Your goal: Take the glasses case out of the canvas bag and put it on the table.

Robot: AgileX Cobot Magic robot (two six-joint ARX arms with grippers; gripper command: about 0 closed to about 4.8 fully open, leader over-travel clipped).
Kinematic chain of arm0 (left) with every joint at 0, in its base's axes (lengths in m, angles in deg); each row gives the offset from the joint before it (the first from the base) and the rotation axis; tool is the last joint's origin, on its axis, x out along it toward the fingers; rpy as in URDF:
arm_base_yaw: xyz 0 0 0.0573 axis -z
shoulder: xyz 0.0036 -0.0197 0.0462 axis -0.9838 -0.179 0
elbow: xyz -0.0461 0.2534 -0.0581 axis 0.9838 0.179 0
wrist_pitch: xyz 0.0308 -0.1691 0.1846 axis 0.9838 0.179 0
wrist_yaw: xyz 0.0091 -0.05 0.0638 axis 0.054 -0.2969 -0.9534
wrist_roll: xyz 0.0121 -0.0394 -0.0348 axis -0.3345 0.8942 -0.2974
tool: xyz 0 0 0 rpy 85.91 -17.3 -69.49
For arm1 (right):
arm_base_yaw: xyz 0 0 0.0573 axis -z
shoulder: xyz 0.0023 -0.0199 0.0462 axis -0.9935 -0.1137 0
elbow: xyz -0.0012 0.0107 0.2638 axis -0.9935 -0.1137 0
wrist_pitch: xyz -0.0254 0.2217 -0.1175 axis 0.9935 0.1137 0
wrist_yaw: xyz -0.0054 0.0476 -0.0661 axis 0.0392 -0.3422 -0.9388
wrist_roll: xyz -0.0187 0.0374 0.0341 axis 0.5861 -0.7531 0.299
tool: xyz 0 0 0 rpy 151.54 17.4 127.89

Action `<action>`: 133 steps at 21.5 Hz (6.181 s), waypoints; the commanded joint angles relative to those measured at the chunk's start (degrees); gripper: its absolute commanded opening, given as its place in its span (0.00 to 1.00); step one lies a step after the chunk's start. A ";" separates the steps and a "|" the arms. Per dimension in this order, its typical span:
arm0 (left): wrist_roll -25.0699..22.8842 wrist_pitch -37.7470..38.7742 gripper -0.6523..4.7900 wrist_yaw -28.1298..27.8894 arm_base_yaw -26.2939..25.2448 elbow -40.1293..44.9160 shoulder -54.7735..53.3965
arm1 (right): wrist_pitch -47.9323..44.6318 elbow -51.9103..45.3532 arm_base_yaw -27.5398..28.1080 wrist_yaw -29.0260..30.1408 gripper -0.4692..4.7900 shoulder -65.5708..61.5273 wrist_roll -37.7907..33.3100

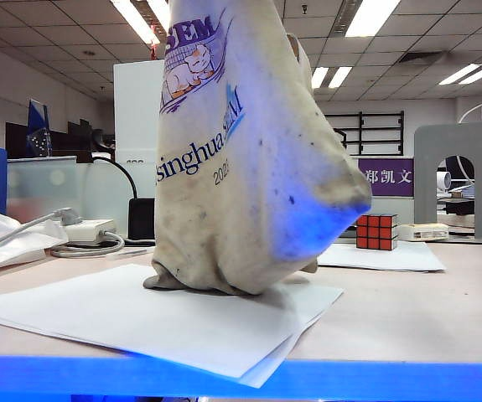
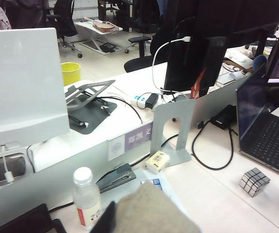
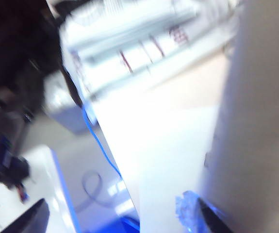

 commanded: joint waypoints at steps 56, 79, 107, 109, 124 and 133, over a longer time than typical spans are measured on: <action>-5.25 1.97 0.87 -10.71 -9.27 -0.33 6.01 | 2.95 0.37 14.47 -8.55 0.08 3.02 21.16; 2.49 13.22 0.86 26.01 -5.84 10.21 5.53 | -10.19 23.37 17.75 18.34 0.08 0.94 -5.86; -10.82 8.24 1.00 28.72 7.91 15.93 7.52 | -6.19 16.85 14.10 27.26 0.08 4.24 -2.36; -8.55 8.79 1.00 32.96 7.93 15.96 7.39 | -7.21 16.87 14.10 27.28 0.08 4.24 -2.49; -11.69 12.59 0.69 30.82 14.43 17.00 7.23 | -8.44 16.87 14.10 29.38 0.08 4.57 -3.23; -11.69 14.01 0.11 31.23 6.01 16.98 7.76 | -5.31 16.87 14.23 24.59 0.08 4.79 -1.25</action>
